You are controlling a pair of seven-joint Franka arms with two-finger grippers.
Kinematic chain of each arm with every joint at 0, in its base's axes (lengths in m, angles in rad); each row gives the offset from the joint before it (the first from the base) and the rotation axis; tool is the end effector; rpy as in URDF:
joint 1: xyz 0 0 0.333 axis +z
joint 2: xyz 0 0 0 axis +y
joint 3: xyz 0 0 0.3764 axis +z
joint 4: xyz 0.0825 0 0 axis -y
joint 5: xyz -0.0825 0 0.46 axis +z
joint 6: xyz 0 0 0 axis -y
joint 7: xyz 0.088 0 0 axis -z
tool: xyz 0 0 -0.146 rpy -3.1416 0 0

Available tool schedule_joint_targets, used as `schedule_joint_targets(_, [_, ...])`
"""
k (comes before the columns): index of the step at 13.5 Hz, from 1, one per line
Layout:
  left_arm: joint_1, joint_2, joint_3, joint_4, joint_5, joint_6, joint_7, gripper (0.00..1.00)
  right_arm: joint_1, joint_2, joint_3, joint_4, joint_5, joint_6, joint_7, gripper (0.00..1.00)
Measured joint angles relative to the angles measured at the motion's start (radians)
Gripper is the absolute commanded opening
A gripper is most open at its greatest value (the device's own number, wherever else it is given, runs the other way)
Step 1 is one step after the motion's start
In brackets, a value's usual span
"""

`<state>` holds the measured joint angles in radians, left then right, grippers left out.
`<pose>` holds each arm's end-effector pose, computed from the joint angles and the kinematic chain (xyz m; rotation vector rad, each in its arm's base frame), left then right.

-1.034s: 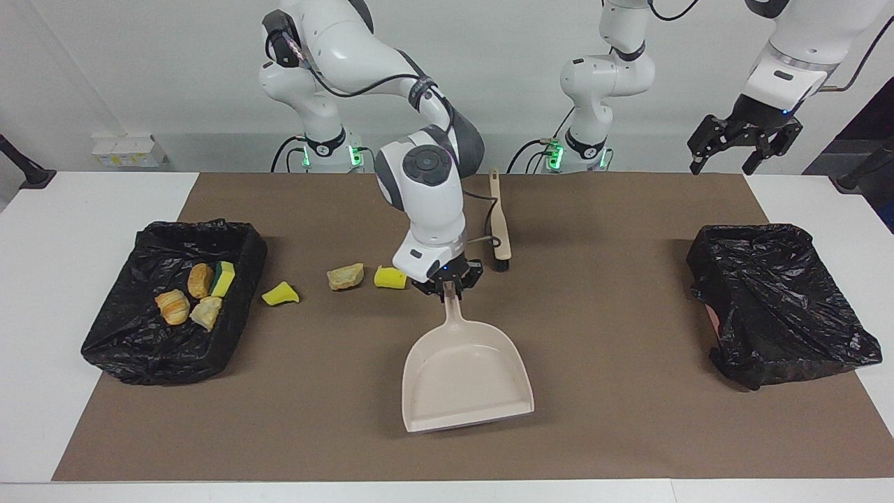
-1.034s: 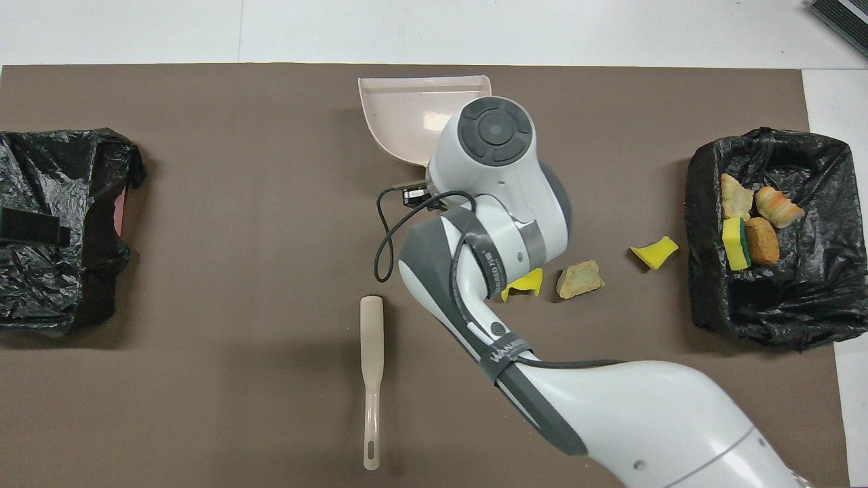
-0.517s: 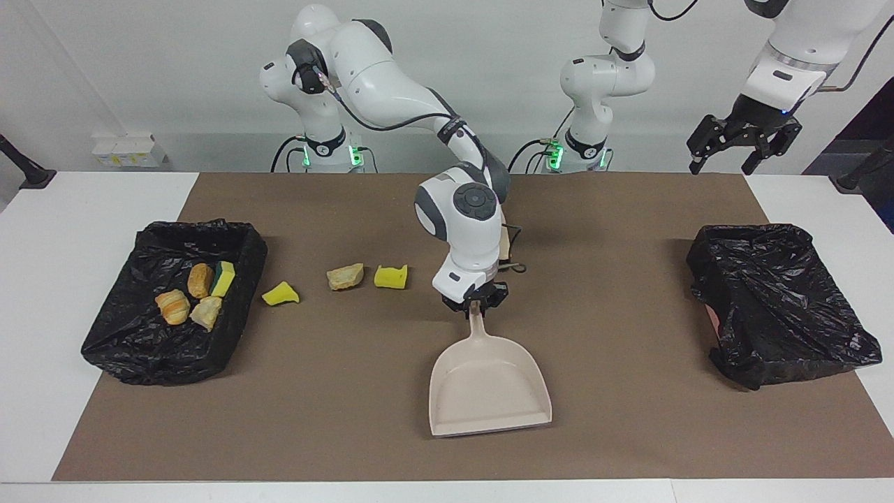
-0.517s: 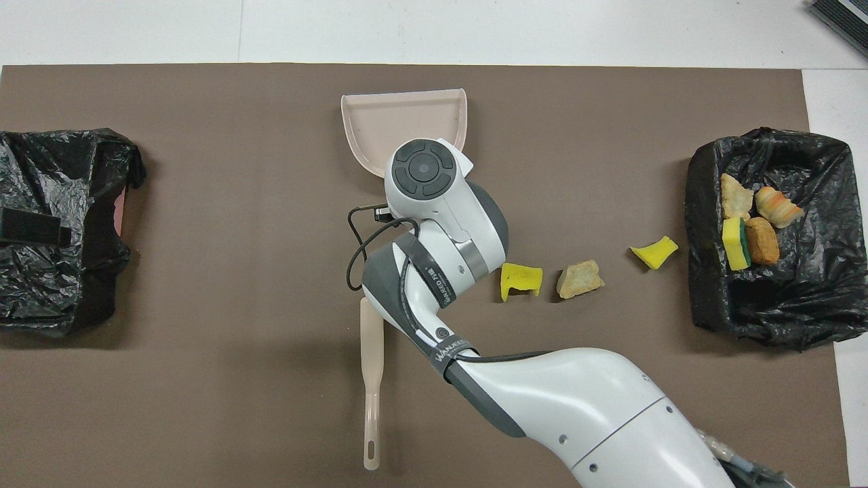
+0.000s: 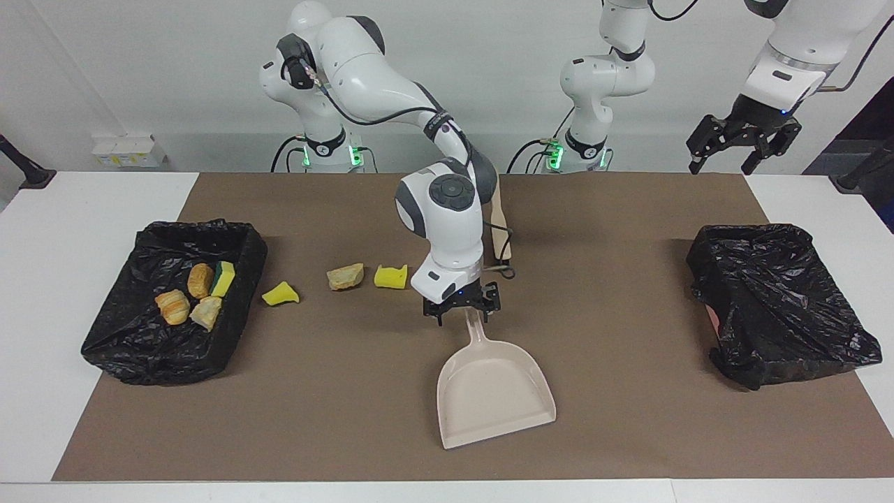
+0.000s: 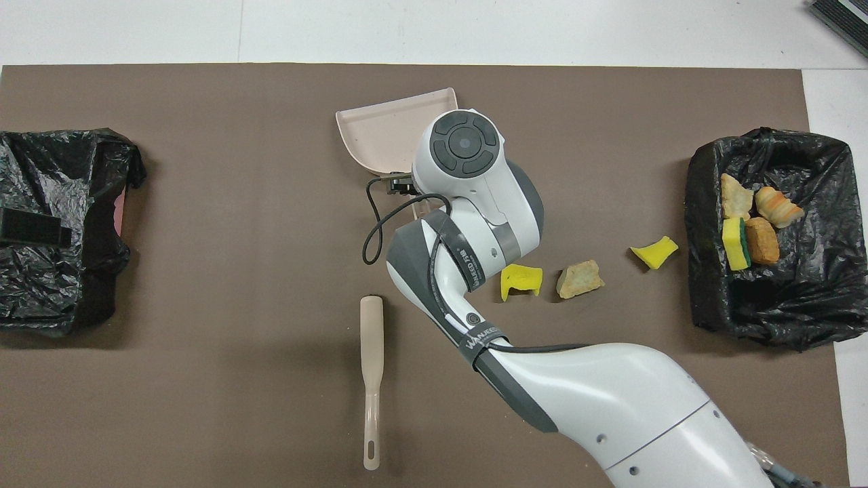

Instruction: Sweep and dump trash in bin

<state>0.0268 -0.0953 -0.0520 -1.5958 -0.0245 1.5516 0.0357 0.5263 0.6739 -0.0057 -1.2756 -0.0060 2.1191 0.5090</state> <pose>0.5944 -0.0202 0.6888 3.1198 -0.0966 0.0797 0.7532 0.4327 0.3532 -3.0569 -0.0242 -0.2328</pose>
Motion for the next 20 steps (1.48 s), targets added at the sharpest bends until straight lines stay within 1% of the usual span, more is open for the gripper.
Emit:
schedule_joint_targets(3, [0.000,0.000,0.000,0.000,0.000,0.000,0.000,1.00,0.001,-0.053,0.001,-0.033,0.000,-0.030,0.000,1.00])
schedule_joint_targets(7, [0.000,0.000,0.000,0.000,0.000,0.000,0.000,1.00,0.029,-0.188,0.010,-0.186,0.000,-0.056,0.032,1.00])
schedule_joint_targets(13, [0.000,0.000,0.000,0.000,0.000,0.000,0.000,1.00,0.142,-0.338,0.040,-0.435,0.022,-0.061,0.067,1.00])
schedule_joint_targets(17, [0.000,0.000,0.000,0.000,0.000,0.000,0.000,1.00,0.241,-0.434,0.045,-0.614,0.035,-0.061,0.169,1.00])
schedule_joint_targets(19, [0.000,0.000,0.000,0.000,0.000,-0.001,0.000,1.00,0.282,-0.457,0.046,-0.666,0.088,-0.039,0.190,1.00])
schedule_joint_targets(20, [0.000,0.000,0.000,0.000,0.000,-0.001,0.000,1.00,0.302,-0.460,0.047,-0.683,0.103,-0.009,0.222,1.00])
